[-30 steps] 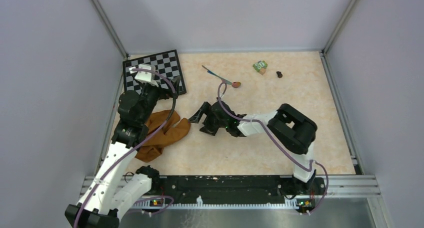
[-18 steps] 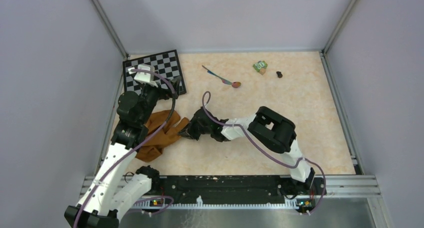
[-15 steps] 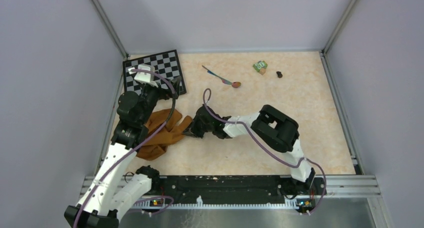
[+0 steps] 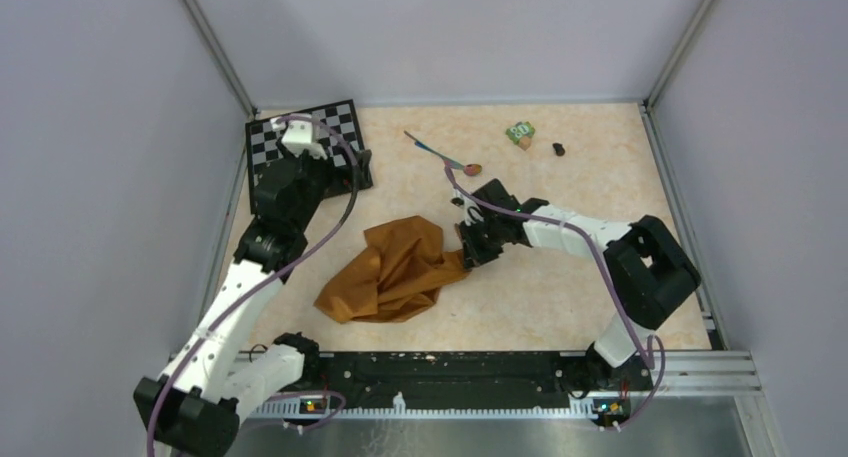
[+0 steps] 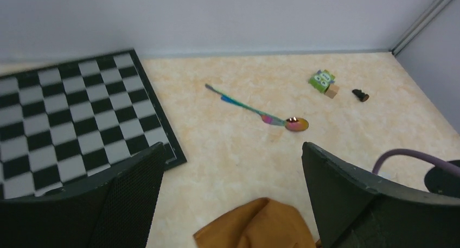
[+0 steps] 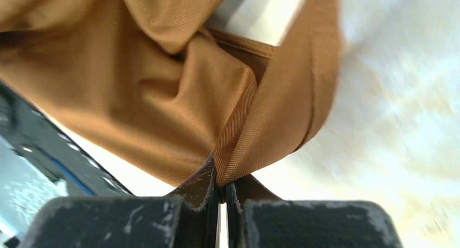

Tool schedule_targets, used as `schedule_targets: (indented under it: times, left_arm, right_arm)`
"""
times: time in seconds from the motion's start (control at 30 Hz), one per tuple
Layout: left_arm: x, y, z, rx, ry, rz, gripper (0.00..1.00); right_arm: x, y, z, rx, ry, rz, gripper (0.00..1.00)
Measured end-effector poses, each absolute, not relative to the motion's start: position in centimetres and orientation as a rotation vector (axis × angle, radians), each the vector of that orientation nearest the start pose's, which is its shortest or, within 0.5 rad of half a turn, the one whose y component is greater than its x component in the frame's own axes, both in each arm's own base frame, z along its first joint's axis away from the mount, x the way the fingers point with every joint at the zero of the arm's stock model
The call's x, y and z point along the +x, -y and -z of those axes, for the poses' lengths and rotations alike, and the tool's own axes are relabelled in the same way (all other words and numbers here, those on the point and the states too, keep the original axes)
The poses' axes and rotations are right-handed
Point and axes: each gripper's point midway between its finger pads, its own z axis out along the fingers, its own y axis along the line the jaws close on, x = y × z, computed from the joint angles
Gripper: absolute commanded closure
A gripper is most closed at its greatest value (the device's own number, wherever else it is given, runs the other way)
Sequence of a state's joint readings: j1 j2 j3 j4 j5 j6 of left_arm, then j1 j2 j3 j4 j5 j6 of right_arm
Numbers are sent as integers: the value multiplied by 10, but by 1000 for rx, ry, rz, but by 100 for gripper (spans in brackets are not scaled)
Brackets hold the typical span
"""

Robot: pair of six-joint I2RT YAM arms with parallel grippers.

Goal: Fold the napkin into a case and place the utensils inside
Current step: Move the crumpled napkin to the center of the board, then pick up the crumpled napkin from the center of the board.

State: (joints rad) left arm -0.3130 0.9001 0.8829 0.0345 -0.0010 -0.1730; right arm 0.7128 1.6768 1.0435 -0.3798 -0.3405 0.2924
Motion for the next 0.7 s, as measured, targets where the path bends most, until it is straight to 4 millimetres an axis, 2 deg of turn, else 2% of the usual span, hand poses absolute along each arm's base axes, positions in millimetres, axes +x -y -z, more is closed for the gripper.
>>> schedule_targets:
  times: [0.1, 0.17, 0.23, 0.27, 0.3, 0.33, 0.4, 0.47, 0.57, 0.7]
  left_arm:
    - [352, 121, -303, 18, -1733, 406, 1]
    - [356, 127, -260, -32, -1884, 429, 1]
    - [352, 135, -211, -58, -2035, 448, 1]
    - [341, 140, -170, -73, -2158, 449, 1]
    - [333, 145, -154, -64, -2211, 454, 1]
    - [319, 151, -130, -47, -2293, 445, 1]
    - [283, 166, -91, 28, -2438, 415, 3]
    - [255, 182, -79, 124, -2506, 401, 9]
    - [242, 194, -75, 189, -2519, 382, 16]
    - [244, 189, -53, 162, -2585, 282, 23]
  right_arm:
    - [219, -250, -40, -687, -2714, -675, 100]
    - [214, -238, -41, -686, -2720, -653, 100]
    - [215, -236, -50, -689, -2685, -646, 100]
    - [218, -236, -56, -684, -2655, -645, 100]
    - [220, -237, -61, -677, -2629, -648, 100]
    - [224, -237, -69, -657, -2597, -651, 97]
    - [231, -235, -78, -619, -2553, -653, 96]
    - [239, -229, -84, -563, -2523, -641, 96]
    - [250, -212, -83, -464, -2516, -575, 95]
    - [267, -183, -76, -349, -2519, -368, 72]
